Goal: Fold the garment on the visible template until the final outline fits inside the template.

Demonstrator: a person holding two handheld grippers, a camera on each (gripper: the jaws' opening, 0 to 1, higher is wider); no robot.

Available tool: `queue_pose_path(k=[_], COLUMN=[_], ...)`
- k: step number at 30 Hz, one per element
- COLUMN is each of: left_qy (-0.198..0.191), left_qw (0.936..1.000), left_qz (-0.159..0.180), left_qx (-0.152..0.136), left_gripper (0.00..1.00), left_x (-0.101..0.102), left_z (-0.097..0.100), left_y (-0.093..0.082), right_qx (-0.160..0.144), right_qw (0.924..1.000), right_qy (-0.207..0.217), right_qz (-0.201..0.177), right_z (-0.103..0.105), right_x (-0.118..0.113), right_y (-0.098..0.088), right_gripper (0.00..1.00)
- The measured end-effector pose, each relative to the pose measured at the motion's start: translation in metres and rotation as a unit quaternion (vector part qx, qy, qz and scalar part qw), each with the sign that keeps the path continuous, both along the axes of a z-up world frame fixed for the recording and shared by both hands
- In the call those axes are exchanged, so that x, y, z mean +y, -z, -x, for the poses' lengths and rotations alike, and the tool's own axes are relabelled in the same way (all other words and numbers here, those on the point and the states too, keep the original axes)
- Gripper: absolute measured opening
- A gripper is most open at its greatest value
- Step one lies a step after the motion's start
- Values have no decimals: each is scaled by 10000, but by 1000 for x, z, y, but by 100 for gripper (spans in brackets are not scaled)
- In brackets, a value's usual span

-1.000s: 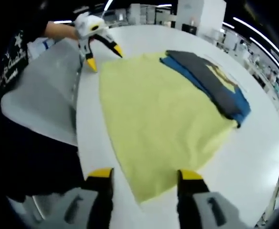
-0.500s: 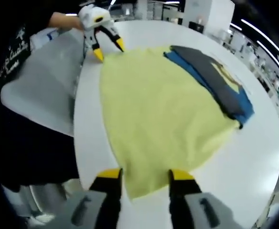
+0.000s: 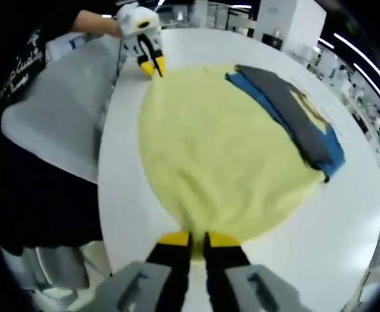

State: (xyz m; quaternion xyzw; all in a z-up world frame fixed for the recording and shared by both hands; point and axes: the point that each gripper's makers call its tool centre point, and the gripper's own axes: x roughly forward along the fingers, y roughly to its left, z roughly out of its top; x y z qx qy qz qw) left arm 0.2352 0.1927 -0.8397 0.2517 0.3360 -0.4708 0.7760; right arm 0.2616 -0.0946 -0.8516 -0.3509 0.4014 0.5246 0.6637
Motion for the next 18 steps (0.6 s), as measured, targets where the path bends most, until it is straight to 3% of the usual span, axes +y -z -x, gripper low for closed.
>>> queue_pose_path(k=[6,18], left_qy=[52,19], left_qw=[9999,9996], left_qz=[-82,-6], left_qx=[-43,293], left_gripper=[0,0], left_x=[2,2], left_z=[3,31], left_y=[-1,0], right_qx=[86,337], right_qw=[9998,9988], right_qy=[123,216], right_qz=[-89,-279], right_z=[3,32], right_x=[0,1], right_y=[-1,-2], right_gripper=[1,0])
